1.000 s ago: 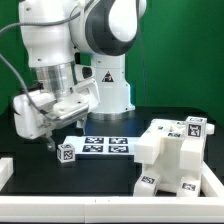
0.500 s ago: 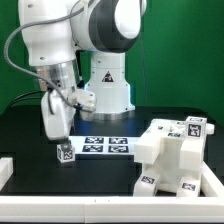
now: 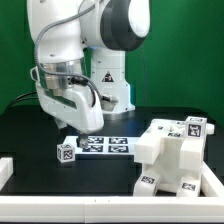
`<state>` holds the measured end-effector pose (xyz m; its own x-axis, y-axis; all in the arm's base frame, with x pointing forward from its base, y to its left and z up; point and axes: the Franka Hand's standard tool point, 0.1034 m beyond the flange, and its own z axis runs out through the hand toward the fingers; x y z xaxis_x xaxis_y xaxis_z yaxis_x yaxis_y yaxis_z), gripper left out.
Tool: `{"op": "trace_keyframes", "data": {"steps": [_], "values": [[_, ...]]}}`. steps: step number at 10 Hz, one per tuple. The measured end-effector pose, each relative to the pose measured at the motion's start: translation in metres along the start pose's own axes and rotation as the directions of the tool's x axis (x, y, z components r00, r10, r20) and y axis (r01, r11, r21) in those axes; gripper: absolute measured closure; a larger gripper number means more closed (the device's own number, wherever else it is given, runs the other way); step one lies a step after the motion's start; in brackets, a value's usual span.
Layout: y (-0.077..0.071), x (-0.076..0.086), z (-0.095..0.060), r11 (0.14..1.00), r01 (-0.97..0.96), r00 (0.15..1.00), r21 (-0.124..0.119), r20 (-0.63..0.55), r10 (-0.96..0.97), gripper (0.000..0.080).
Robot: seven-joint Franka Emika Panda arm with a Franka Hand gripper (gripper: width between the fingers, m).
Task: Assemble chair
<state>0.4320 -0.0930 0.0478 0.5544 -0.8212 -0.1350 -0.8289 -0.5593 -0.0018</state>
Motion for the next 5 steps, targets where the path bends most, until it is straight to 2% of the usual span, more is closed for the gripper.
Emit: {"op": "trace_keyframes", "data": {"steps": [1,2,4,5], "values": [[0.001,0.001,0.0,0.992,0.128,0.992,-0.01,-0.002,-0.128,0.0151],[0.0,0.004,-0.001,0.926,0.375,0.927,-0.044,-0.003,-0.376,0.0151],[-0.011,-0.005,-0.001,0.757,0.647,0.762,-0.09,0.031,-0.647,0.0151],[-0.004,-0.008,-0.001,0.73,0.679,0.734,-0.084,0.029,-0.679,0.0151]]}}
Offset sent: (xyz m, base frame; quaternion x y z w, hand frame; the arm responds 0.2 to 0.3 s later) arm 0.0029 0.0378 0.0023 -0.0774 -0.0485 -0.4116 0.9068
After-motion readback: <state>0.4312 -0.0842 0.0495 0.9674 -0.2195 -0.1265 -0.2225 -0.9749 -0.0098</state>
